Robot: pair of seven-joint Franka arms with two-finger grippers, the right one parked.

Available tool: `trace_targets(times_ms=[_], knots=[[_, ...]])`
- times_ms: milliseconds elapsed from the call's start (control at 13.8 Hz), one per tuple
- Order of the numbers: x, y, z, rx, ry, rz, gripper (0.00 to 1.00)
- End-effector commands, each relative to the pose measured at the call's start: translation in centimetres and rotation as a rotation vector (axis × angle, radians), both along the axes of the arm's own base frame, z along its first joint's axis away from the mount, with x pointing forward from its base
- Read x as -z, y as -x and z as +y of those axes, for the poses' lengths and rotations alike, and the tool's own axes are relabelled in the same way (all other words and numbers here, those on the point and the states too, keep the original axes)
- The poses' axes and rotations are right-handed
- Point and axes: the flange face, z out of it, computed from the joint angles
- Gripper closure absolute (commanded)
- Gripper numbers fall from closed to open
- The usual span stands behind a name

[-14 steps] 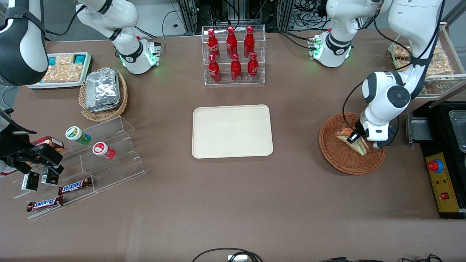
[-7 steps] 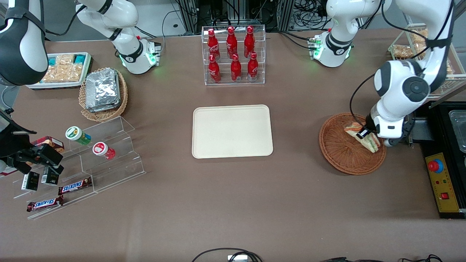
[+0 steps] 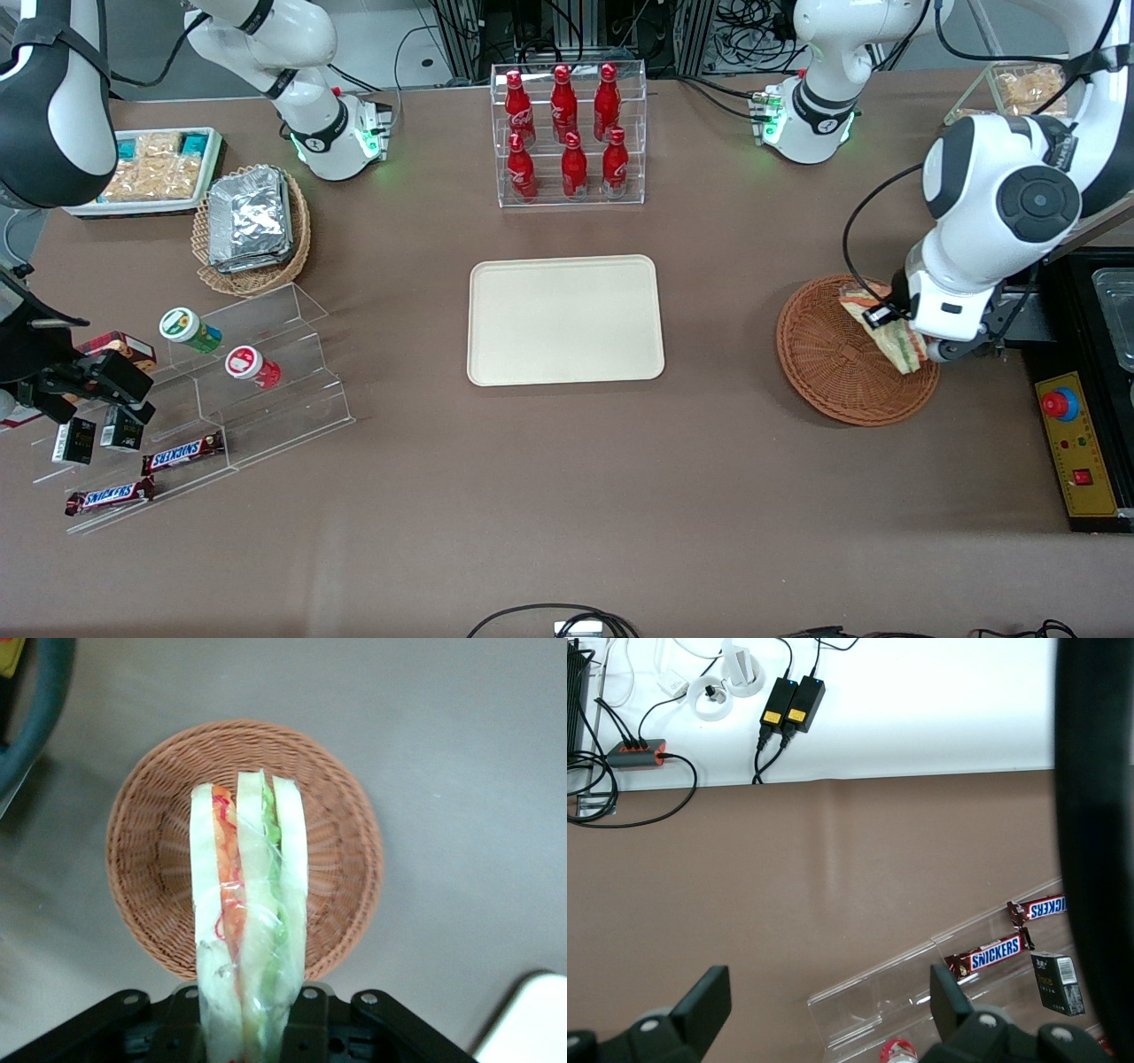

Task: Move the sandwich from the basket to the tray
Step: 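Close the left gripper on the sandwich and lift it, then carry the sandwich with the left gripper over the cream tray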

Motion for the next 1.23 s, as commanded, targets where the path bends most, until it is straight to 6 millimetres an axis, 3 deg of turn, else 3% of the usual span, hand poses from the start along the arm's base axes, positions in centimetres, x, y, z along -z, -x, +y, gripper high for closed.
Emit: trace_targets(times_ms=[0,145,580,797,1159], knots=[[-2.5,-0.4,-3.6,0.137,0.012,-0.004,1.0],[-2.9,0.1,-7.3,0.239,0.018,-0.001,1.0],[-1.5,2.7,-17.6,0.469,0.049,-0.008,1.0],[0.7,4.7,-22.8,0.553,0.07,0.006,1.0],[5.4,7.5,-28.9,0.551,0.104,0.032,1.0]])
